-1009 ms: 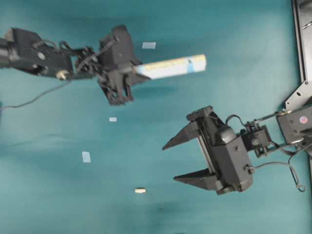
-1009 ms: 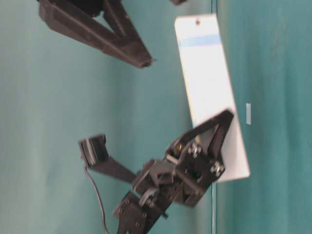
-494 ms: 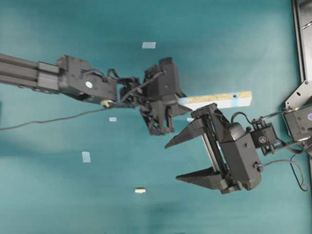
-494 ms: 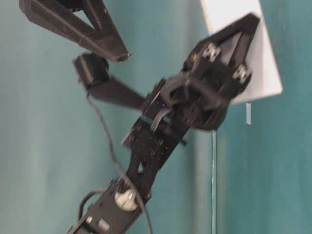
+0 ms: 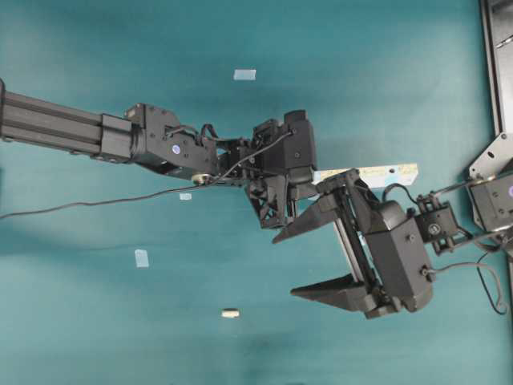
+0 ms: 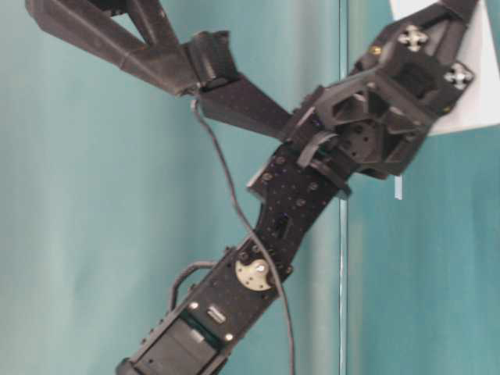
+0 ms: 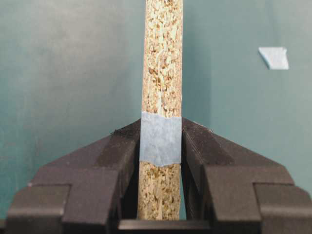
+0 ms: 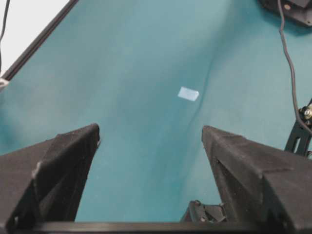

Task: Move the wooden board into place and insert the rod into its hole.
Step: 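Drag the board with the left gripper toward the table center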

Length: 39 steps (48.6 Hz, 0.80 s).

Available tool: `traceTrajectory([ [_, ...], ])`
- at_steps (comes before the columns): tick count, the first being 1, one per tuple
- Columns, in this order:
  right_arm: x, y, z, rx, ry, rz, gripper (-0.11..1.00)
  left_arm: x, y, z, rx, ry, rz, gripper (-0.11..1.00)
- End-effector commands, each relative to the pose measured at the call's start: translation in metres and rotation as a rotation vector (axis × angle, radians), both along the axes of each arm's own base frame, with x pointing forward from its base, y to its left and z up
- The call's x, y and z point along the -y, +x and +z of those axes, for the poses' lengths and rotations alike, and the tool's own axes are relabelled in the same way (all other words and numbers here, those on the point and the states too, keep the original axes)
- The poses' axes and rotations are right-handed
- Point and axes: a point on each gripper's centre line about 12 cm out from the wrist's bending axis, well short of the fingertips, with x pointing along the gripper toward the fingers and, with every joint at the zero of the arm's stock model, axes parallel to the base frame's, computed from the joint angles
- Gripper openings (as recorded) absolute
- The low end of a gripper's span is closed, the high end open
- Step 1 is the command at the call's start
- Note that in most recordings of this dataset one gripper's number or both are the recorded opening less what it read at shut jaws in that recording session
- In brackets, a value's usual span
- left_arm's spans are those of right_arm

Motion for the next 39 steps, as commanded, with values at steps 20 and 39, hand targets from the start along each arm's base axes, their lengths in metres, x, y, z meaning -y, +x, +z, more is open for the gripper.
traceTrajectory([
  [20, 0.000, -0.002, 0.007, 0.025, 0.006, 0.002, 0.93, 0.019, 0.020, 0.012, 0.055, -0.004, -0.033, 0.21],
  [39, 0.000, -0.002, 0.007, 0.025, 0.006, 0.002, 0.93, 0.020, 0.019, 0.005, 0.038, 0.000, -0.038, 0.21],
])
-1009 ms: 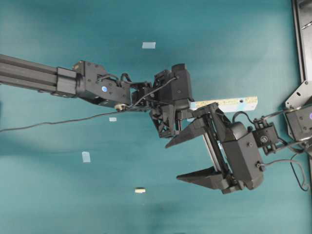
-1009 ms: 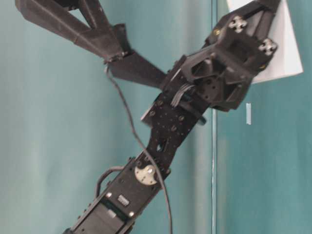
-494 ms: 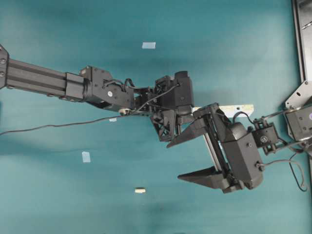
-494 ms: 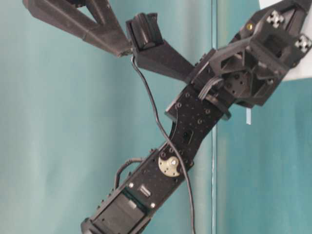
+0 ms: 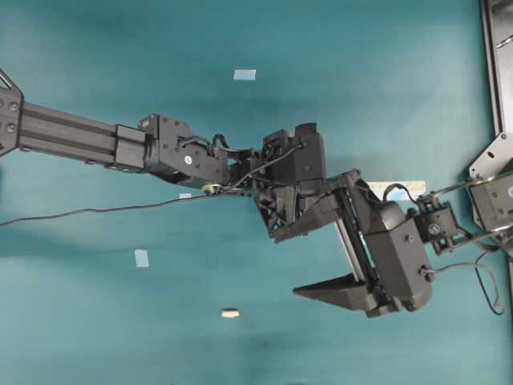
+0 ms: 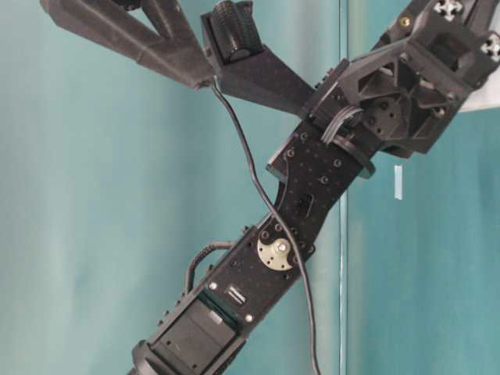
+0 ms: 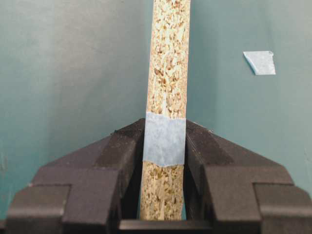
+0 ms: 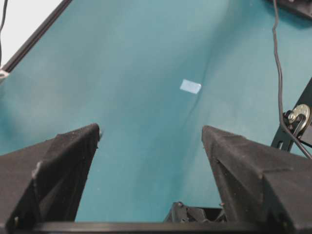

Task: Move the wooden board into place and insert the rod into its hole.
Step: 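Drag the board with the left gripper toward the table center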

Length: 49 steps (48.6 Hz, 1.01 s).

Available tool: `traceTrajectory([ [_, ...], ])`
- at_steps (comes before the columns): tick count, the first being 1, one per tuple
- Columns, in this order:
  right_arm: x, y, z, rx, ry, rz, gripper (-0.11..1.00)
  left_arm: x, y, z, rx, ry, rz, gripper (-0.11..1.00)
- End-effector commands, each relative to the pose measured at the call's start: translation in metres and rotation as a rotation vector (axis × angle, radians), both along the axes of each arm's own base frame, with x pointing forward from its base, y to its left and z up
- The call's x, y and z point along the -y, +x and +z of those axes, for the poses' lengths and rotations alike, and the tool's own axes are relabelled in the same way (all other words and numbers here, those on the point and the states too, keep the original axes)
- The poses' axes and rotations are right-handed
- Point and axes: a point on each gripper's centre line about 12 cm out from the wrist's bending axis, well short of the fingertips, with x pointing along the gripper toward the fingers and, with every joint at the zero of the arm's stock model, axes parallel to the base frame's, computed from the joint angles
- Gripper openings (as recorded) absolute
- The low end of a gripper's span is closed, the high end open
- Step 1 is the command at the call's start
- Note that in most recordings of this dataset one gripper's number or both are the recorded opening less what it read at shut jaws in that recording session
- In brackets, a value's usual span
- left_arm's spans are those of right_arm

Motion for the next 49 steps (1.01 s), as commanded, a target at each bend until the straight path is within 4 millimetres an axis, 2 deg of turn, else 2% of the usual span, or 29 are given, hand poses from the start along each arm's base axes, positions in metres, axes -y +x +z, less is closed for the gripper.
traceTrajectory([
  [1, 0.000, 0.000, 0.011, 0.035, 0.010, 0.002, 0.93, 0.008, 0.005, 0.012, 0.032, 0.000, -0.015, 0.21],
  [20, 0.000, 0.000, 0.010, 0.034, 0.009, 0.002, 0.93, 0.009, 0.008, 0.007, 0.009, -0.001, -0.018, 0.22],
  [21, 0.000, 0.000, 0.010, 0.035, 0.011, 0.001, 0.93, 0.009, 0.008, 0.006, 0.006, 0.000, -0.019, 0.24],
  [26, 0.000, -0.001, 0.010, 0.034, 0.009, 0.002, 0.93, 0.010, 0.007, 0.009, 0.002, 0.004, -0.024, 0.50],
  [33, 0.000, -0.001, 0.009, 0.032, 0.009, 0.002, 0.93, 0.012, 0.004, 0.016, -0.003, 0.002, -0.027, 0.41],
  [40, 0.000, -0.001, 0.009, 0.030, 0.008, 0.002, 0.93, 0.013, -0.010, 0.021, -0.041, -0.001, -0.030, 0.44],
  [49, 0.000, -0.001, 0.009, 0.029, 0.009, 0.001, 0.93, 0.012, -0.039, 0.019, -0.087, -0.001, -0.028, 0.51],
])
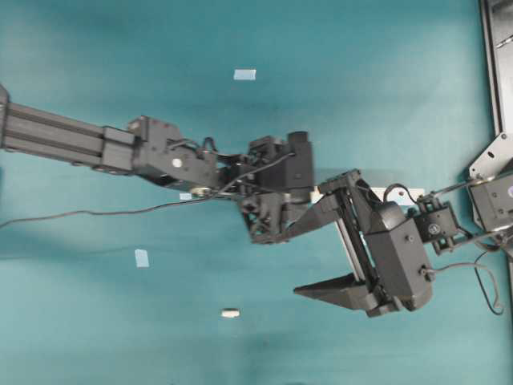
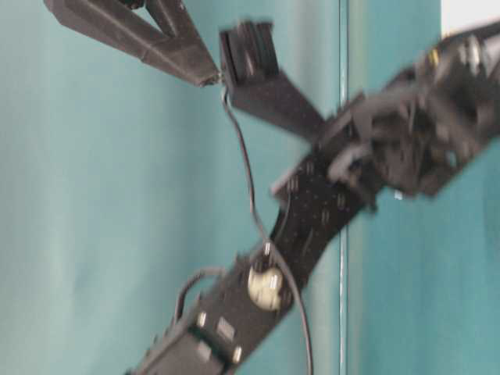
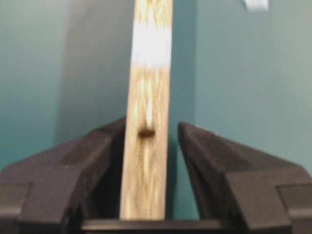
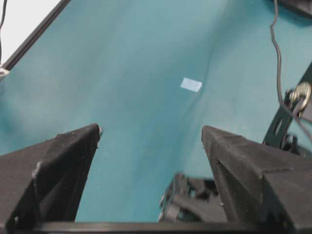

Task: Move the wooden board into place and insert the rod into its hole.
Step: 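Drag the board with the left gripper toward the table center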

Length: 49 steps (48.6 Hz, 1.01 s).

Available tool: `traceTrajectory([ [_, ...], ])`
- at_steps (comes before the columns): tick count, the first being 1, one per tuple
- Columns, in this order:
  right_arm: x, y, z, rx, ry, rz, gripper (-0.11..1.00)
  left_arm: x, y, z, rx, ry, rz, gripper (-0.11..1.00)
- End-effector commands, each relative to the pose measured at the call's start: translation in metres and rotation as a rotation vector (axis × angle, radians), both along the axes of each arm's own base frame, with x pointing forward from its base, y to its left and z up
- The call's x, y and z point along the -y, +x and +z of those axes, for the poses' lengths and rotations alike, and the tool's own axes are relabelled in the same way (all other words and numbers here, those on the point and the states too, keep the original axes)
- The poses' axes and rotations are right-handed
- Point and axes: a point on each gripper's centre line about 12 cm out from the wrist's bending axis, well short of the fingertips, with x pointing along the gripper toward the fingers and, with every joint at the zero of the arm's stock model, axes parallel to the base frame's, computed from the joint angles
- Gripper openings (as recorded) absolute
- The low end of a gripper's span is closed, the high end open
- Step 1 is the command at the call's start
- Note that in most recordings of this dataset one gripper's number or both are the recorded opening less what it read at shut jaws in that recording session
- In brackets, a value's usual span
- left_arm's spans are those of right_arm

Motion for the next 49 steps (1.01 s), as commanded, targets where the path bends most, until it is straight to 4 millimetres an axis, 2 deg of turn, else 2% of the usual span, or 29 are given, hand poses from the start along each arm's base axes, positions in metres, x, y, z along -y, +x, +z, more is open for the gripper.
traceTrajectory([
  [1, 0.000, 0.000, 0.011, 0.032, 0.010, 0.001, 0.93, 0.004, -0.009, 0.025, 0.041, 0.000, -0.009, 0.51],
  [9, 0.000, -0.001, 0.010, 0.027, 0.012, -0.001, 0.93, 0.004, -0.021, 0.017, 0.067, 0.003, -0.005, 0.50],
  [17, 0.001, -0.001, 0.007, -0.008, 0.013, -0.012, 0.93, 0.002, -0.020, 0.010, 0.167, 0.009, 0.002, 0.51],
  [28, 0.000, 0.004, 0.006, -0.158, 0.083, -0.092, 0.93, 0.003, -0.013, 0.000, 0.239, 0.012, 0.005, 0.50],
  [38, -0.015, 0.028, -0.002, -0.323, 0.110, -0.157, 0.90, 0.011, -0.015, -0.022, 0.254, 0.018, -0.011, 0.50],
  [49, -0.039, 0.066, -0.022, -0.504, 0.040, -0.183, 0.87, 0.017, -0.019, -0.045, 0.352, 0.035, -0.025, 0.50],
])
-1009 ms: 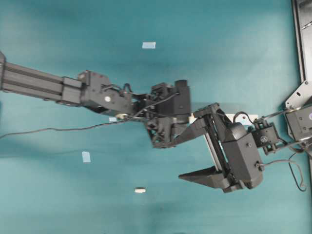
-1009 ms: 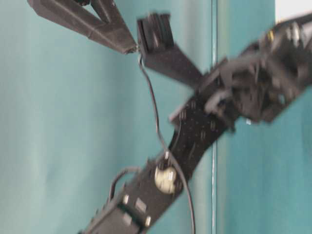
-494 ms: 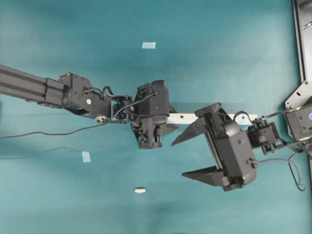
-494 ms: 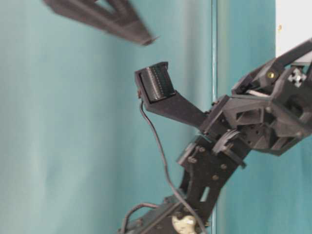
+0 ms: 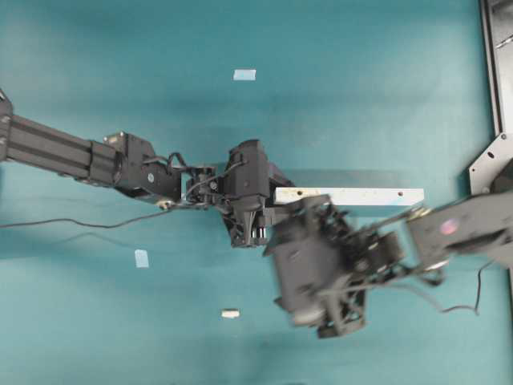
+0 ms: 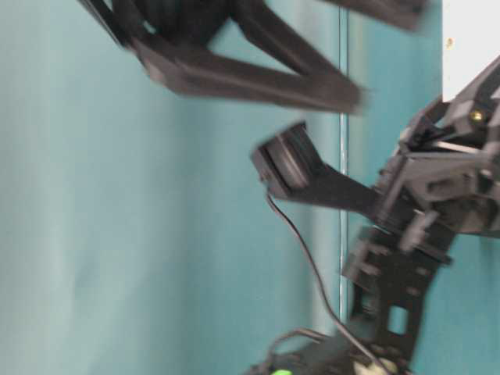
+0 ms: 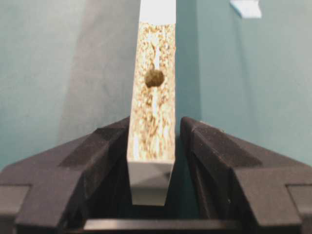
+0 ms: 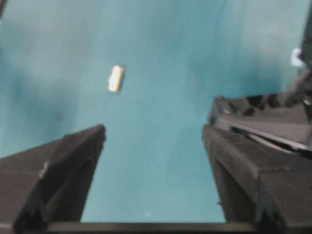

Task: Move the wooden board into place and insert the rod into its hole.
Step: 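Drag the board with the left gripper toward the table center, then move the right gripper over the wooden dowel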

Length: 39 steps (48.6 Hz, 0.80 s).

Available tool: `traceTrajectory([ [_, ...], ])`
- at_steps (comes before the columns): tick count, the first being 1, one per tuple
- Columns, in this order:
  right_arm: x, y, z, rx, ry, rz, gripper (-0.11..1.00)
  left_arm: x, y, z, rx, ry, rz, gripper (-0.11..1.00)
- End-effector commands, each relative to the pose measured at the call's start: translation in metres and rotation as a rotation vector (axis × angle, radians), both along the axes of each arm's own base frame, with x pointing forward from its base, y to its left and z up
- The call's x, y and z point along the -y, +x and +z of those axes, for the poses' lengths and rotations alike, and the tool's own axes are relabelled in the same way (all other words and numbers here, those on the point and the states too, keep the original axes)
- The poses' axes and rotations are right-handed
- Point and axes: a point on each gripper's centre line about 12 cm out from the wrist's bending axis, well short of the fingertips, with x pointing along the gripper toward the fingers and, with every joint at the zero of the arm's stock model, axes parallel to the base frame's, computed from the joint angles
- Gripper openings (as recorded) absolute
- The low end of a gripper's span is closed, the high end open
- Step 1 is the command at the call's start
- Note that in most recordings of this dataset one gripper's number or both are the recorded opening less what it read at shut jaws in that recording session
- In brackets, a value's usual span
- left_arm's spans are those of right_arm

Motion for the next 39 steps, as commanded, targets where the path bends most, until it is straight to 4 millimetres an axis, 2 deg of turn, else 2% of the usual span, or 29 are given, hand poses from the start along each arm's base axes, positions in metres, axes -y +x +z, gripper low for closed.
traceTrajectory([
  [1, -0.011, 0.017, 0.007, -0.033, -0.010, 0.000, 0.87, 0.011, -0.002, -0.008, 0.035, 0.014, -0.026, 0.50],
  [11, -0.023, 0.051, -0.016, -0.177, -0.068, -0.021, 0.86, 0.008, -0.011, -0.030, 0.033, 0.038, -0.027, 0.50],
  [17, -0.030, 0.070, -0.033, -0.214, -0.076, -0.032, 0.85, 0.004, -0.018, -0.033, 0.036, 0.054, -0.026, 0.50],
  [29, -0.035, 0.084, -0.062, -0.248, -0.069, -0.064, 0.85, -0.002, -0.022, -0.028, 0.045, 0.066, -0.016, 0.50],
  [39, -0.038, 0.090, -0.073, -0.233, -0.028, -0.102, 0.85, -0.003, -0.022, -0.029, 0.043, 0.065, -0.014, 0.50],
])
